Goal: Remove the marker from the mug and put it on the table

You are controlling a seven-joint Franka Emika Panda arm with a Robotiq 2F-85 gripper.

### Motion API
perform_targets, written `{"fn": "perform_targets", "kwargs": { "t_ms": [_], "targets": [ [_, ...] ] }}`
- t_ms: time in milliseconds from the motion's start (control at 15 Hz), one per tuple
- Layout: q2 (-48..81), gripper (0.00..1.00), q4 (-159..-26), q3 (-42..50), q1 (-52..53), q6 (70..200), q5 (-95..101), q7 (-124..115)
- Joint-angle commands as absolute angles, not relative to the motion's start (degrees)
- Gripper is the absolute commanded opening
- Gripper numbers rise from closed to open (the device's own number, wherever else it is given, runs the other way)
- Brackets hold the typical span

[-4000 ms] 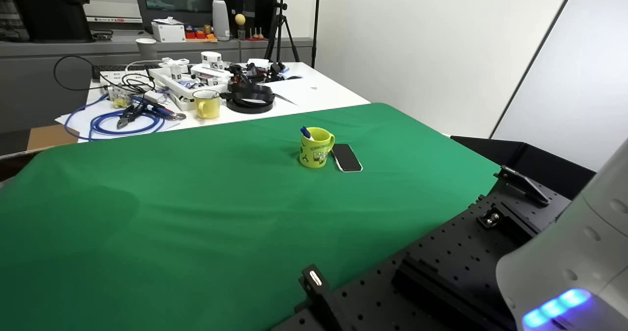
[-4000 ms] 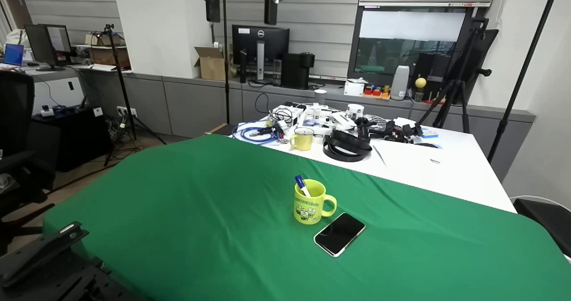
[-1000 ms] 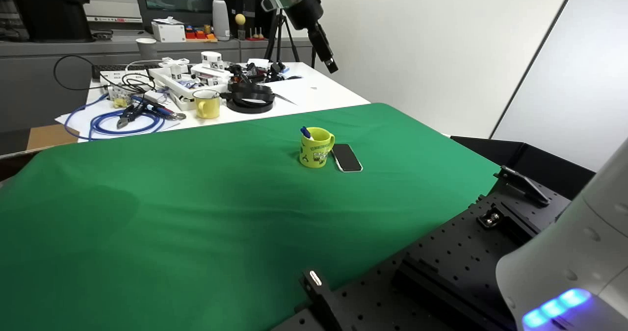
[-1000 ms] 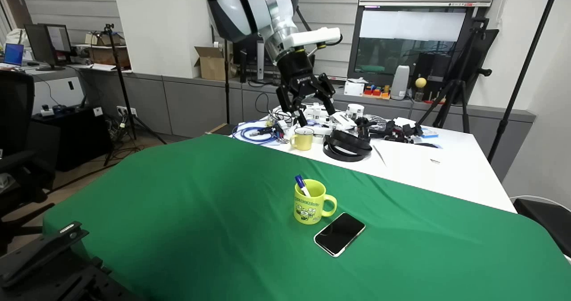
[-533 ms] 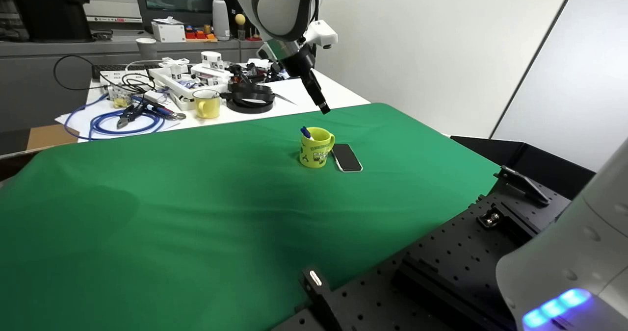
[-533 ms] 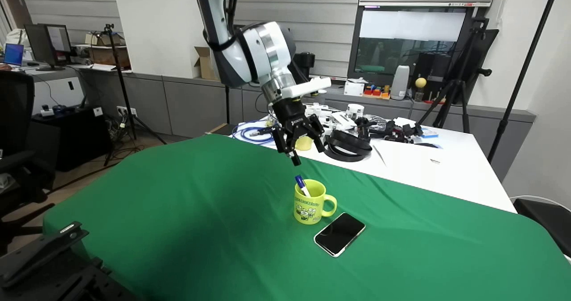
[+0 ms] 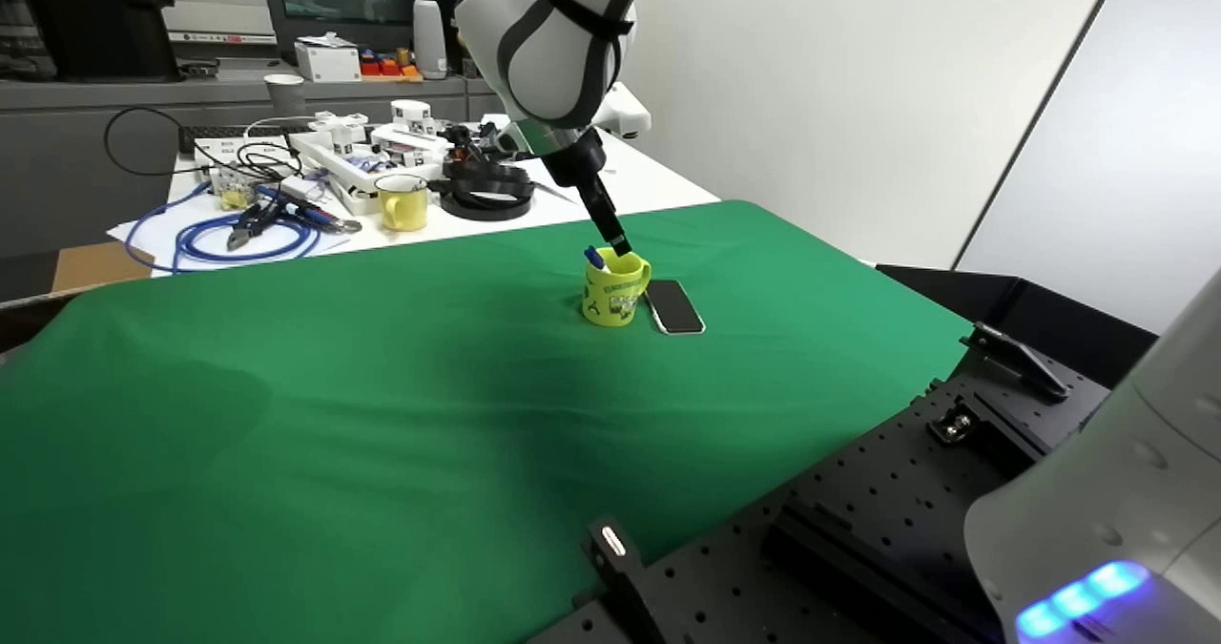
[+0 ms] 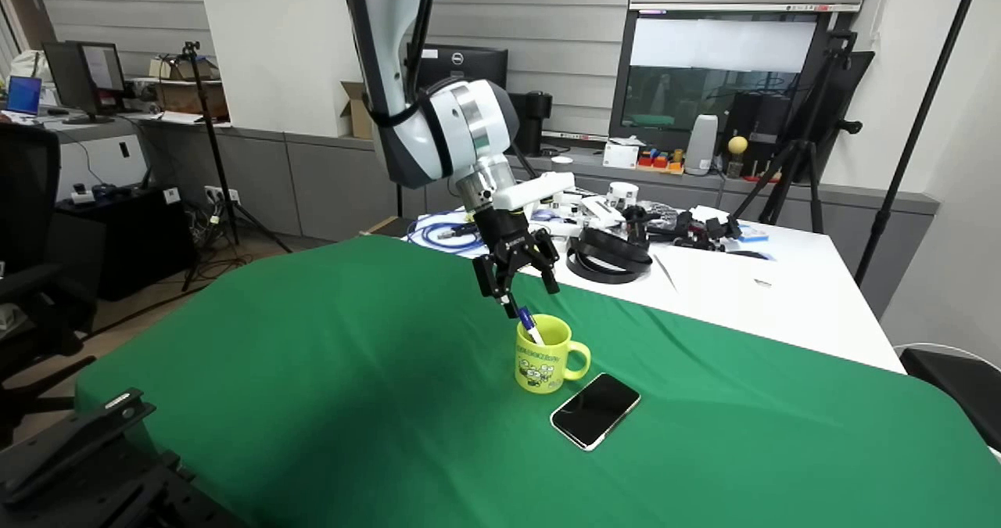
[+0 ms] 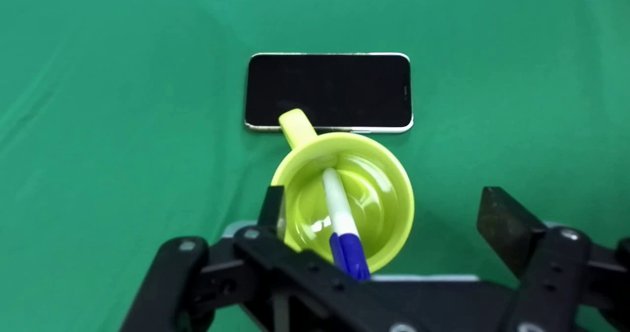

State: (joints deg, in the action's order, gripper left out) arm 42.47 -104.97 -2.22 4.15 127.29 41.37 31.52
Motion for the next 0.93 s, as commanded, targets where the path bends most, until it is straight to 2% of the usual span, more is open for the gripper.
{"fn": "perform_targets", "kwargs": {
  "t_ms": [0,800,867],
  "targets": [
    [43.5,1.00,-103.2,-2.0,4.1,129.4,43.0,30.1],
    [46.2,1.00,-102.8,-2.3,4.9,134.8,42.5,30.0],
    [46.4,0.75,-102.8,-2.3,5.0,134.9,42.4,29.8]
  ]
}}
